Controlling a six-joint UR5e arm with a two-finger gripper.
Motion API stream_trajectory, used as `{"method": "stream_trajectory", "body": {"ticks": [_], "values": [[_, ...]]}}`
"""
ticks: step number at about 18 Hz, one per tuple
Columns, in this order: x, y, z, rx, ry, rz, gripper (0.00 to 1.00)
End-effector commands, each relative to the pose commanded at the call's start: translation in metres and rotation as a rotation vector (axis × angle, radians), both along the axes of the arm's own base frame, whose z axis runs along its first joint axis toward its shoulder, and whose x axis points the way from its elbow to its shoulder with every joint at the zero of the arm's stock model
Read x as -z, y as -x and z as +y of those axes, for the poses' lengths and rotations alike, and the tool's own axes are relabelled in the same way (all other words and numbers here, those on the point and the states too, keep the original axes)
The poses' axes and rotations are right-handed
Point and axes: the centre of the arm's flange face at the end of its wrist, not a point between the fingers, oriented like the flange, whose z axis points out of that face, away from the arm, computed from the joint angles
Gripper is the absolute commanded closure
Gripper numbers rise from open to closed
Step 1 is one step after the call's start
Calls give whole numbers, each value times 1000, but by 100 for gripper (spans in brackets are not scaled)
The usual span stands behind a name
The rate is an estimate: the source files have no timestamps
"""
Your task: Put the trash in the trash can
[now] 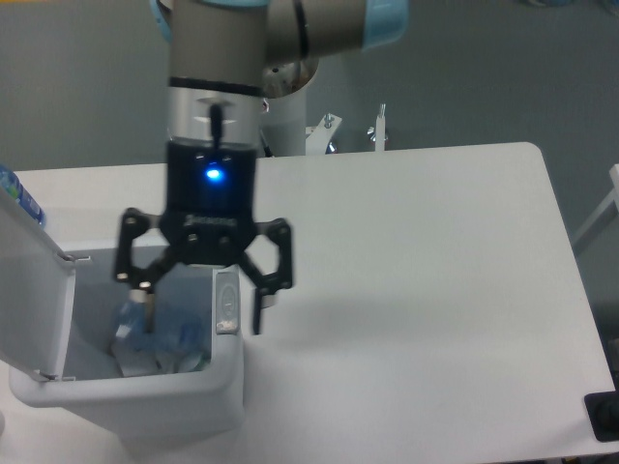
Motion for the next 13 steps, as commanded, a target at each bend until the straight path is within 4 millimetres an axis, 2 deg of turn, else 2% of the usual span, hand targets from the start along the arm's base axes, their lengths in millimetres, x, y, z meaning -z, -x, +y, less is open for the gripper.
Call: {"method": "stream_trajectory", "body": {"ticks": [2, 4, 7, 9, 11, 13], "values": [[26, 45, -41, -86, 36, -30, 0], [36, 75, -81, -126, 75, -11, 0], [48, 104, -129, -72, 252, 159, 0], [44, 106, -150, -27, 421, 281, 0], [64, 99, -181, 31, 575, 309, 0], [71, 89, -214, 166, 696, 376, 0]]}}
